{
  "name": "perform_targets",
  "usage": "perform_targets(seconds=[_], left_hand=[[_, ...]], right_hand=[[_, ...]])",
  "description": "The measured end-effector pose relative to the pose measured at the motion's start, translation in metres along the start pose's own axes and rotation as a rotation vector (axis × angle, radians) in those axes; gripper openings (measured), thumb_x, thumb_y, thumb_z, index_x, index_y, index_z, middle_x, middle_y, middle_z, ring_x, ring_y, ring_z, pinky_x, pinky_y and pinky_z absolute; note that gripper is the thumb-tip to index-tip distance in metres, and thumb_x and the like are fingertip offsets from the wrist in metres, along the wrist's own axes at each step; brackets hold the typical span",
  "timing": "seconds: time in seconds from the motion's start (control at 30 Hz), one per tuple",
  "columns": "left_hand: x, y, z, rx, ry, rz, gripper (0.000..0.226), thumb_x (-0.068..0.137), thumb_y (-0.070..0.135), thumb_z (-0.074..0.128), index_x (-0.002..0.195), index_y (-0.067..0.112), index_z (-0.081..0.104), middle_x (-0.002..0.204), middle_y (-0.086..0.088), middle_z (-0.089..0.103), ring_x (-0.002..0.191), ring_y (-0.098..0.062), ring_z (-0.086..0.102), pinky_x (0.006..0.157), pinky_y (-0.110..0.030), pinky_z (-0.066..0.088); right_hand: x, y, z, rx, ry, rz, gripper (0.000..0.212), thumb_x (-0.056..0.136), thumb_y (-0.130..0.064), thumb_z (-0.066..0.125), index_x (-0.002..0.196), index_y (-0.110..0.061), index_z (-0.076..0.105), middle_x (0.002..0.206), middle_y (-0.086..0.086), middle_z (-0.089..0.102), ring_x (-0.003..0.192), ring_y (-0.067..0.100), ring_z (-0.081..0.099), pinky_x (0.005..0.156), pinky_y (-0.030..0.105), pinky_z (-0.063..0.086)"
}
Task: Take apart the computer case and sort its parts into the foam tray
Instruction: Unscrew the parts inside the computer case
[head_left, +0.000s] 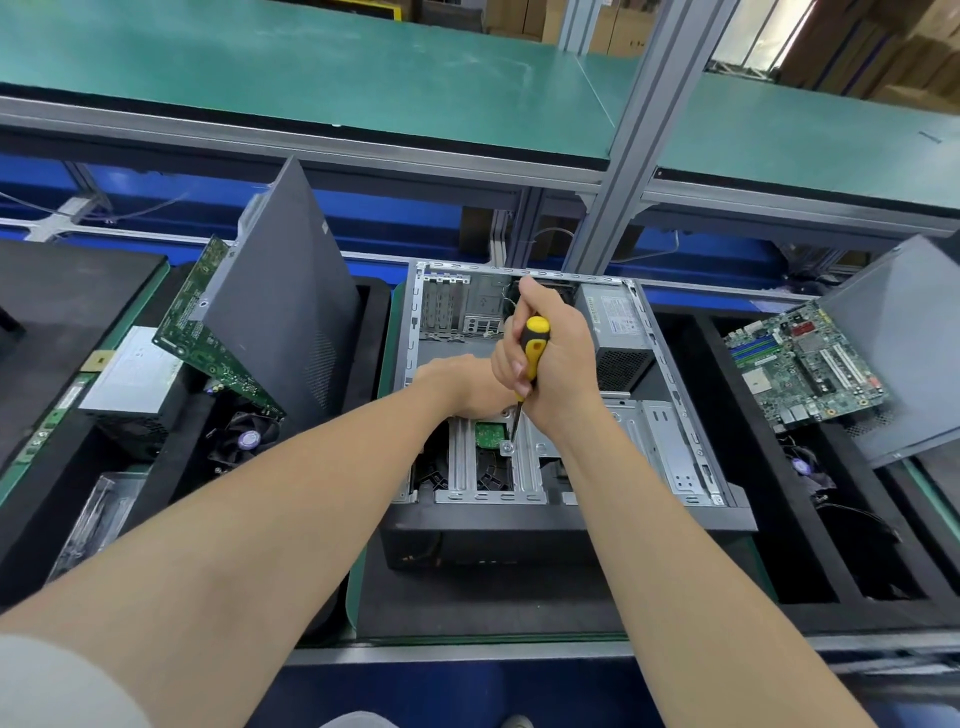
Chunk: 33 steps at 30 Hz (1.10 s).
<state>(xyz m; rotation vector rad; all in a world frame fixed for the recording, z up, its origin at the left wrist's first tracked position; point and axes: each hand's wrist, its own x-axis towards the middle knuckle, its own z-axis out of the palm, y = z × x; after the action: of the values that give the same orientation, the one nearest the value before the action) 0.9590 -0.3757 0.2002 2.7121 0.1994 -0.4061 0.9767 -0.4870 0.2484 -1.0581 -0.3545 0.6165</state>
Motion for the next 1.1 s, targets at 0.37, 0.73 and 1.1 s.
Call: perform_targets(seconds=[0.37, 0.73, 1.1], left_hand=[[0.002, -0.005, 0.018, 0.171, 0.253, 0.029, 0.048, 0.06, 0.043, 0.008, 0.068, 0.021, 0.049, 0.063, 0.0, 0.058, 0.054, -0.022, 0.054, 0.049, -0.029, 0.033], [0.002, -0.005, 0.016, 0.149, 0.21, -0.001, 0.037, 0.067, 0.045, 0.021, 0.066, 0.022, 0.05, 0.063, 0.002, 0.059, 0.055, -0.02, 0.055, 0.05, -0.028, 0.035], [0.004, -0.005, 0.01, 0.087, 0.136, -0.039, 0.041, 0.066, 0.056, 0.025, 0.072, 0.026, 0.053, 0.07, 0.004, 0.061, 0.061, -0.017, 0.058, 0.052, -0.027, 0.038]], right_hand=[[-0.001, -0.001, 0.001, 0.026, 0.021, -0.015, 0.05, 0.107, -0.029, 0.051, 0.06, -0.014, 0.054, 0.042, 0.007, 0.039, 0.03, 0.017, 0.025, 0.04, 0.024, 0.017], [-0.003, 0.008, -0.003, 0.018, 0.045, -0.048, 0.049, 0.106, -0.028, 0.051, 0.06, -0.012, 0.052, 0.042, 0.008, 0.037, 0.03, 0.018, 0.024, 0.039, 0.022, 0.019], [-0.01, 0.011, -0.008, 0.121, -0.099, -0.111, 0.061, 0.111, -0.05, 0.033, 0.071, -0.007, 0.048, 0.043, 0.005, 0.032, 0.035, 0.016, 0.015, 0.042, 0.028, 0.01]])
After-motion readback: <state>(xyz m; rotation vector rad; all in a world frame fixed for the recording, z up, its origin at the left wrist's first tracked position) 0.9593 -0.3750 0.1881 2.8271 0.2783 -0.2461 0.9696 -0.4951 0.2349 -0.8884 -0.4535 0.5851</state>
